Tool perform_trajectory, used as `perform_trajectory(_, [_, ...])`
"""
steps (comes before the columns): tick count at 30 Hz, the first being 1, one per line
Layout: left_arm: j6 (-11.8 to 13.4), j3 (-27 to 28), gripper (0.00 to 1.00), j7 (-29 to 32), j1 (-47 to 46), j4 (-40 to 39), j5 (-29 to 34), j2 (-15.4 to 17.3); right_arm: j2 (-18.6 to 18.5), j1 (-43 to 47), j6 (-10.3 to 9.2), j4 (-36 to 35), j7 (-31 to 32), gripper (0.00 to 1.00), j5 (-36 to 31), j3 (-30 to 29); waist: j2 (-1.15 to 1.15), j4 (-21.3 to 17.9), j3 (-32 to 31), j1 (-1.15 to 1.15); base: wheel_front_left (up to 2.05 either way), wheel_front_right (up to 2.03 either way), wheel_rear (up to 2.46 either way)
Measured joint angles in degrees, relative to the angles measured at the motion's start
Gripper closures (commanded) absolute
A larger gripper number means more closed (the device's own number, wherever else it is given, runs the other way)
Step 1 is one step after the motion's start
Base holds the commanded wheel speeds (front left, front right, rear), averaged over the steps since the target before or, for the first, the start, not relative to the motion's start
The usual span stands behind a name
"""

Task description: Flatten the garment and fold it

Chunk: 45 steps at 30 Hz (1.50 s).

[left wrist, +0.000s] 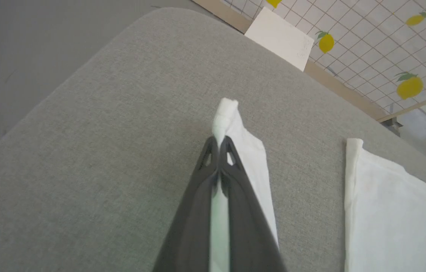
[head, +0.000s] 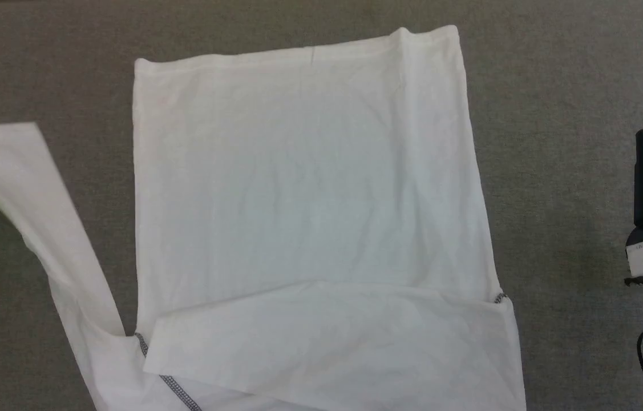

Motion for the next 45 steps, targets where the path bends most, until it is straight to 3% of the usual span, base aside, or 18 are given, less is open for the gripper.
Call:
perform_trajectory(6, [2.8, 5.7, 1.0, -7.4, 5.1, 2.9, -0.4, 2.3, 0.0, 1.8, 0.0, 1.7, -0.1, 0.0, 0.1, -0.7, 0.0, 1.5, -4.4, 0.0, 0.0, 0.0, 0.0])
perform_trajectory(9, [2.9, 7.0, 1.0, -9.9, 6.5, 3.2, -0.5, 3.2, 0.0, 2.8, 0.0, 2.1, -0.1, 0.0, 0.1, -1.2, 0.0, 2.4, -6.4, -0.01, 0.0, 0.0, 0.0])
perform_trajectory(16, [0.3, 8.1, 1.0, -11.8, 7.8, -2.4, -1.7, 3.2, 0.0, 4.0, 0.0, 2.5, 0.1, 0.0, 0.6, -0.7, 0.0, 4.8, -10.6, -0.01, 0.0, 0.0, 0.0])
perform_trajectory(21, [-1.3, 6.1, 1.0, -11.1, 11.3, -12.5, -3.6, -0.5, 0.0, 4.6, 0.0, 3.8, -0.5, 0.0, 1.5, 0.2, 0.0, 5.3, -13.0, -0.01, 0.0, 0.0, 0.0])
perform_trajectory(29, [-2.2, -5.7, 1.0, -3.5, 18.8, -31.5, -5.2, -11.0, 0.0, 6.6, 0.0, 6.1, -2.1, 0.0, 2.9, 0.6, 0.0, 5.1, -16.6, 0.0, 0.0, 0.0, 0.0])
perform_trajectory(34, [-2.2, -18.5, 1.0, 0.0, 18.8, -38.5, -3.4, -18.1, 0.0, 7.5, 0.0, 7.0, -3.0, 0.0, 3.7, 0.6, 0.0, 4.8, -18.1, -0.01, 0.0, 0.0, 0.0])
perform_trajectory(39, [-3.1, -31.1, 1.0, 2.2, 17.6, -35.4, -0.5, -23.0, 0.0, 7.8, 0.0, 7.7, -3.5, 0.0, 4.1, 1.5, 0.0, 3.9, -18.2, -0.01, 0.0, 0.0, 0.0])
perform_trajectory(45, [-4.1, -46.2, 1.0, 3.2, 17.0, -26.8, 0.0, -24.5, 0.0, 7.8, 0.0, 8.3, -4.0, 0.0, 4.4, 2.6, 0.0, 1.5, -17.7, -0.01, 0.0, 0.0, 0.0])
